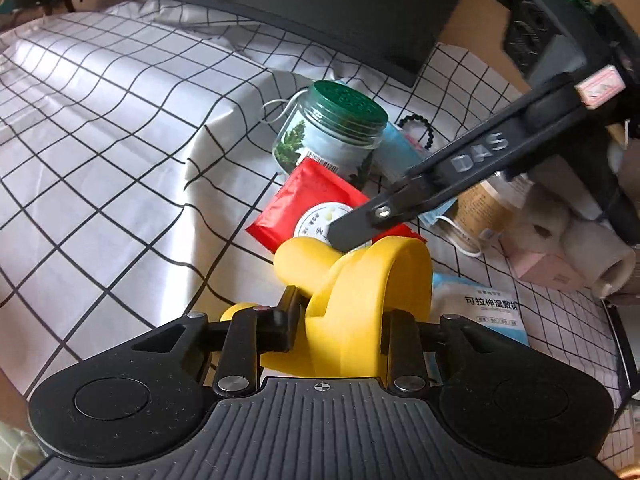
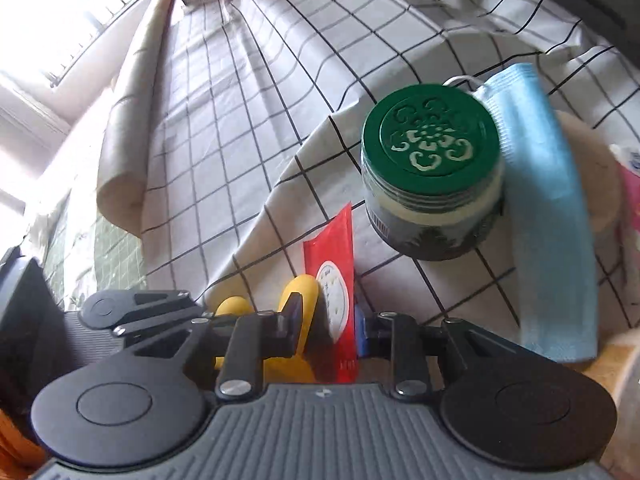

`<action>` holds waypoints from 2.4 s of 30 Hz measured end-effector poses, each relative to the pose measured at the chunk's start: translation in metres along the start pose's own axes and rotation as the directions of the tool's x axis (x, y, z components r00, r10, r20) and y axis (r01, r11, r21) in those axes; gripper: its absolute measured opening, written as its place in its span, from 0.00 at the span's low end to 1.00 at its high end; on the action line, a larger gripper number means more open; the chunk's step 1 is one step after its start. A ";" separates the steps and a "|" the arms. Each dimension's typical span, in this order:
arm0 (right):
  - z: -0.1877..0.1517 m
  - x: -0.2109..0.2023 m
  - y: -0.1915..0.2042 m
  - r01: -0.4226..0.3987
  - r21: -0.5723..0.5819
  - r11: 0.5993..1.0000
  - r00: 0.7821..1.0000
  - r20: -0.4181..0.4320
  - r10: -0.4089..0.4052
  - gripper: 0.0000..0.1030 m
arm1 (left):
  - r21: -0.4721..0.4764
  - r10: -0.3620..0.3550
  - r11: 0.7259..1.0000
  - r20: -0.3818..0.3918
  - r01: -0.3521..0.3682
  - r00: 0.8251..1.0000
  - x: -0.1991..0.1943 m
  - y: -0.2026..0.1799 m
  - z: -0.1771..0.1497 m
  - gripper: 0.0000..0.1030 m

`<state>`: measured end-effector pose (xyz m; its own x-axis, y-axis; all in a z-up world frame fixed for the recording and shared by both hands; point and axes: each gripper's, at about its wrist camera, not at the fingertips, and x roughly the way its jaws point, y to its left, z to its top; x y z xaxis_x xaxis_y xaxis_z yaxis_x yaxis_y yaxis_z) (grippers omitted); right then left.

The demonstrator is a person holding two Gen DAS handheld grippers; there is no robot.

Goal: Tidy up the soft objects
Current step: 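Grasp the red packet with the right tool, then carry the yellow toy into the pink box while the right tool drops the red packet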

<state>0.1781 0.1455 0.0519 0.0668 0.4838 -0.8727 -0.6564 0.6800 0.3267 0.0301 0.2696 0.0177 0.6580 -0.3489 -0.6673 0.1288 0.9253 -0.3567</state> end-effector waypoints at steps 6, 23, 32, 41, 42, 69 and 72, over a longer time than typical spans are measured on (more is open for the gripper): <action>0.005 -0.006 -0.006 -0.030 0.097 0.995 0.999 0.046 0.026 0.05 | -0.010 -0.003 1.000 0.006 0.003 1.000 -0.003 0.002 0.002 0.28; -0.022 -0.194 -0.014 0.075 0.186 0.980 0.902 0.405 -0.146 0.05 | 0.087 0.081 0.990 0.280 -0.109 0.957 -0.055 -0.017 0.139 0.23; -0.095 -0.291 -0.052 0.170 0.338 0.926 0.786 0.521 -0.334 0.05 | 0.214 -0.050 0.977 0.319 -0.020 0.946 -0.045 -0.106 0.194 0.23; -0.167 -0.341 -0.101 0.275 0.510 0.815 0.655 0.521 -0.547 0.05 | 0.332 -0.254 0.925 0.172 0.187 0.952 0.000 -0.218 0.184 0.23; -0.174 -0.343 -0.105 0.278 0.530 0.801 0.643 0.517 -0.565 0.05 | 0.337 -0.269 0.918 0.146 0.208 0.952 0.007 -0.229 0.181 0.23; -0.237 -0.247 -0.233 0.167 0.820 0.547 0.689 0.299 -0.660 0.38 | 0.224 -0.167 0.946 -0.285 0.235 0.944 0.209 -0.316 0.154 0.25; -0.245 -0.238 -0.211 0.214 0.798 0.563 0.676 0.295 -0.675 0.42 | 0.216 -0.253 0.932 -0.190 0.292 0.948 0.186 -0.312 0.159 0.26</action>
<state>0.1164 -0.2482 0.1022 0.7101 0.0309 -0.7034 0.2441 0.9263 0.2870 0.2306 -0.0603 0.1092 0.4502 -0.5937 -0.6670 0.4727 0.7922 -0.3860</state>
